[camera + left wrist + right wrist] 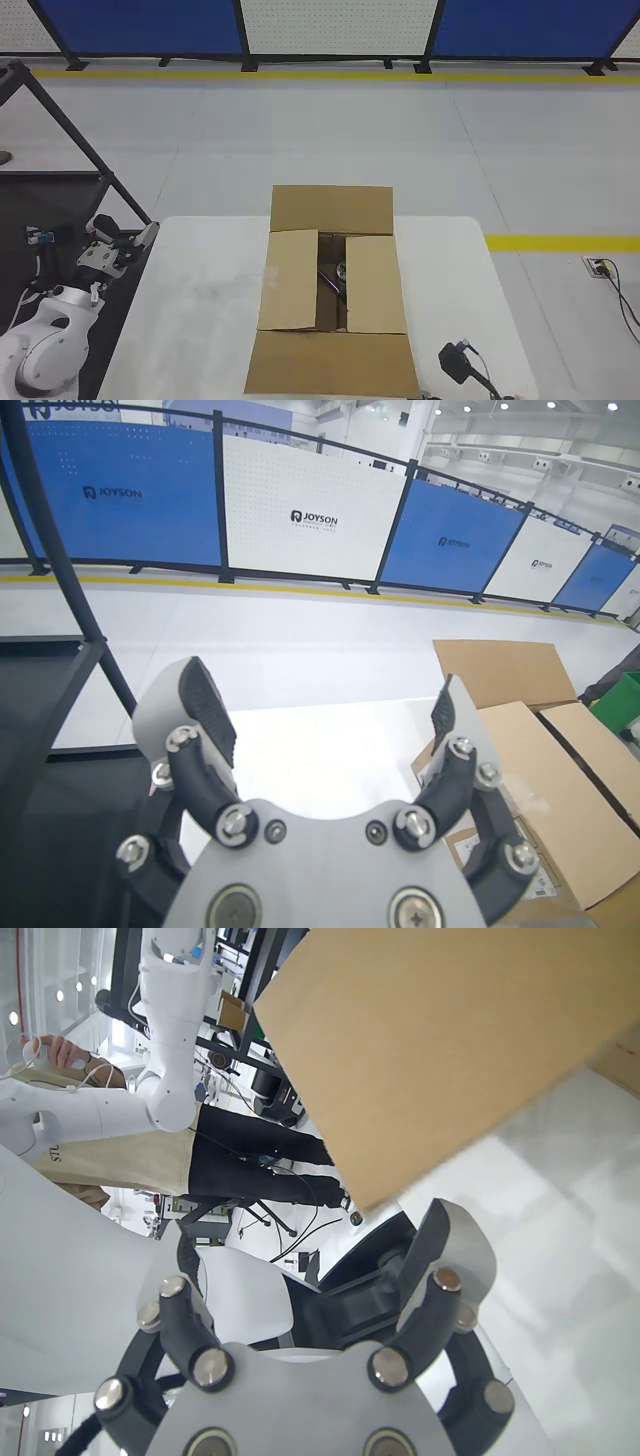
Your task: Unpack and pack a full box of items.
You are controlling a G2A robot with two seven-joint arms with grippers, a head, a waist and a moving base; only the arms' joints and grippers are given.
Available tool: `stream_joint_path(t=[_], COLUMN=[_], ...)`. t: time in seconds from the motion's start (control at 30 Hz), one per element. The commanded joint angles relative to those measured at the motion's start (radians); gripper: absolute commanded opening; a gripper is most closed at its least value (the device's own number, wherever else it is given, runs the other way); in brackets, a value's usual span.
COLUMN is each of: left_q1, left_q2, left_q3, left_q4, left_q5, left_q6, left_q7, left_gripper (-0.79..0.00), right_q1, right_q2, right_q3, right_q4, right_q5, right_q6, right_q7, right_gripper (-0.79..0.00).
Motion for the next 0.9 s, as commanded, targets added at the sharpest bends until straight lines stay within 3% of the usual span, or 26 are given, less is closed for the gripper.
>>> stream_joint_path(t=[0.0, 0.17, 0.37, 0.63, 0.87], left_q1=[-0.004, 0.005, 0.005, 0.005, 0.005], left_q2=[0.000, 0.001, 0.001, 0.001, 0.001], left_q3=[0.003, 0.001, 0.001, 0.001, 0.001], left_q4=[0.003, -0.005, -0.005, -0.005, -0.005], left_q5=[-0.001, -0.003, -0.003, -0.003, -0.003], left_q6=[0.000, -0.004, -0.004, -0.004, -0.004], left_q7=[0.000, 0.000, 0.000, 0.000, 0.000], left_gripper=[0.000, 0.000, 0.000, 0.000, 0.000], right_q1=[0.016, 0.059, 0.150, 0.263, 0.386], right_q2=[0.000, 0.002, 0.004, -0.013, -0.031], right_q3=[-0.018, -0.053, -0.091, -0.183, -0.279], right_q4=[-0.001, -0.014, -0.015, 0.009, 0.130], right_q5=[0.015, 0.050, 0.083, 0.044, 0.021], right_q6=[-0.011, -0.044, -0.010, 0.104, 0.173], right_q7=[-0.022, -0.058, -0.113, -0.389, -0.531], right_gripper=[0.000, 0.000, 0.000, 0.000, 0.000])
